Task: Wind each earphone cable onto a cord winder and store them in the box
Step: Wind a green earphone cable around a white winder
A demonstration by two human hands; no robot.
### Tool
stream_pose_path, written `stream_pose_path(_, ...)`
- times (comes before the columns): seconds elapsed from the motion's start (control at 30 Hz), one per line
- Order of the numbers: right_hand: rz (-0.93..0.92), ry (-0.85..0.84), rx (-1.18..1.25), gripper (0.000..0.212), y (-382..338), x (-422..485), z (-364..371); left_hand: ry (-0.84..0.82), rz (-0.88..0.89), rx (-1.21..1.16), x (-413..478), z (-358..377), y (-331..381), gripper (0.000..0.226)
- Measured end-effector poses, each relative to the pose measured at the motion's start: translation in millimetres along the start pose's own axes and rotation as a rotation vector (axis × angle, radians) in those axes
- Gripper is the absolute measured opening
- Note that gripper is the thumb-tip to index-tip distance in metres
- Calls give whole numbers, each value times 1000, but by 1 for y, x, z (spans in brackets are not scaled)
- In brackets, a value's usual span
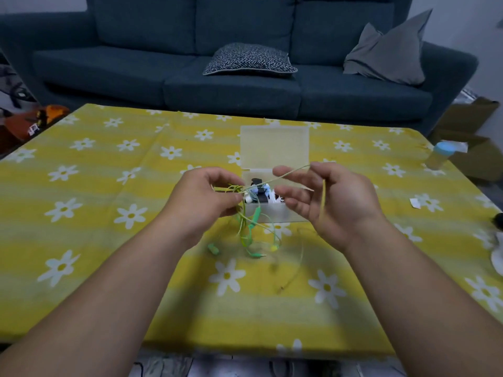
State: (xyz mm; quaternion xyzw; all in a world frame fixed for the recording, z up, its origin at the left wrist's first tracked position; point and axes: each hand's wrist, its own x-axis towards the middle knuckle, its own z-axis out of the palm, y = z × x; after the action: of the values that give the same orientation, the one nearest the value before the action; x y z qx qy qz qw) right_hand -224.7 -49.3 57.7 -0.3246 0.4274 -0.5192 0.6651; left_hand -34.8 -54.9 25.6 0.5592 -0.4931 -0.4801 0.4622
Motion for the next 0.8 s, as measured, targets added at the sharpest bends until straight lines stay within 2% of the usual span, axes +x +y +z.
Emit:
stream_pose_path(0.1, 30, -42, 144, 45, -2, 4, -7, 8, -116, -123, 2, -7, 0, 22)
stream_pose_path(0.23, -13, 96, 107, 42, -4, 10, -12, 45, -200, -227, 6, -14, 0, 17)
stream_pose_path(0.37, -59, 210, 54, 33, -4, 14, -14, 155, -240, -278, 11, -17, -3, 15)
stream_pose_path(0.43, -126, 220, -185, 26, -2, 16, -18, 219, -260, -283, 14, -18, -6, 16)
stream_pose_path(0.53, -183, 131, -880, 16, -2, 13, -21, 305, -242, -258, 18, -21, -8, 17)
stream_pose_path(0.6, -149, 62, -1219, 11, 0, 11, -20, 346, -211, -262, 19, -21, -9, 17)
stream_pose_path(0.7, -149, 50, -1355, 17, 3, 12, -20, 387, -188, -268, 20, -21, -10, 27)
stream_pose_path(0.8, -210, 103, -1316, 17, 4, 16, -22, 346, -231, -239, 20, -22, -10, 25)
